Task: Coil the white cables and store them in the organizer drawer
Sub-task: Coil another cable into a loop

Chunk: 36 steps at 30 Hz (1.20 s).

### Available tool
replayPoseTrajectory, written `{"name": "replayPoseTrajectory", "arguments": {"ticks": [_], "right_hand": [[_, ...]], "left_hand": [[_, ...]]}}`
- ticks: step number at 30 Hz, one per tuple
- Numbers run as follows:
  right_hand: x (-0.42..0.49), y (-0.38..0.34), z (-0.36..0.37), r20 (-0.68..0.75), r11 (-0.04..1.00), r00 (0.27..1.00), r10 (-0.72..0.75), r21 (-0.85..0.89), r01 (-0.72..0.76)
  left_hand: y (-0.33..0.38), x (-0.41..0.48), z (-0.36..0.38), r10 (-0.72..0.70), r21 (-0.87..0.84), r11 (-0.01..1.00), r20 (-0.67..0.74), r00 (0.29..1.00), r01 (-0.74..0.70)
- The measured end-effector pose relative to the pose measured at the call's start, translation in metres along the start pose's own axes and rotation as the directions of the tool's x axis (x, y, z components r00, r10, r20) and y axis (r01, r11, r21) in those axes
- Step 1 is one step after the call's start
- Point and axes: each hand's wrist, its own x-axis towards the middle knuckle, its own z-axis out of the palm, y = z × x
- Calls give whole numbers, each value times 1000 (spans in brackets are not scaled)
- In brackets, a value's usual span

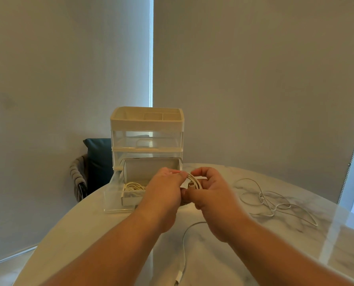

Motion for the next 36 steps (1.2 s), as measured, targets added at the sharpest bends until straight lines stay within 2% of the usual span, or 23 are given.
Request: {"name": "replayPoseTrajectory", "arguments": {"ticks": [2,5,7,9,12,13,17,21,23,24,26,28,29,36], "right_hand": [[1,0,-2,-19,999,999,-31,-14,31],[0,0,-3,-89,982,981,-174,-92,166],[-1,0,-3,-130,972,965,-229,-75,221],[1,0,-4,-169,983,969,-180,4,183],[7,1,-5,-163,967,986,46,253,-4],[9,1,-5,-141,962,987,81,270,-40],[12,3,-8,-127,960,987,101,274,-63],[12,4,-6,-66,961,995,78,272,-57],[11,6,-5,-62,962,995,81,266,-62],[12,6,-5,-83,962,993,88,266,-63],[14,7,-7,-149,958,983,108,281,-63],[17,7,-11,-200,952,973,115,301,-50],[17,6,-13,-212,950,971,113,309,-43],[24,8,-21,-267,966,960,81,258,-10]], "left_hand": [[0,2,-2,-13,-33,999,-17,1000,13],[-1,5,-2,6,-36,999,-28,1000,-7],[-1,6,-1,4,-57,998,-46,999,-7],[1,9,-2,-16,-115,993,-69,997,8],[3,11,-3,-46,-166,986,-104,993,29],[2,11,-3,-43,-160,987,-112,993,25],[1,5,1,-6,-117,993,-118,993,-7],[1,-2,9,-29,-303,953,-126,992,-11],[1,-5,11,-35,-336,942,-122,992,-8],[1,-6,12,-36,-318,948,-126,991,-6],[-1,-5,13,-7,-143,990,-139,990,-13],[-3,-4,12,23,19,1000,-106,994,-21],[-3,-3,11,22,27,999,-69,997,-20],[9,0,-6,-45,-172,982,155,987,72]]}}
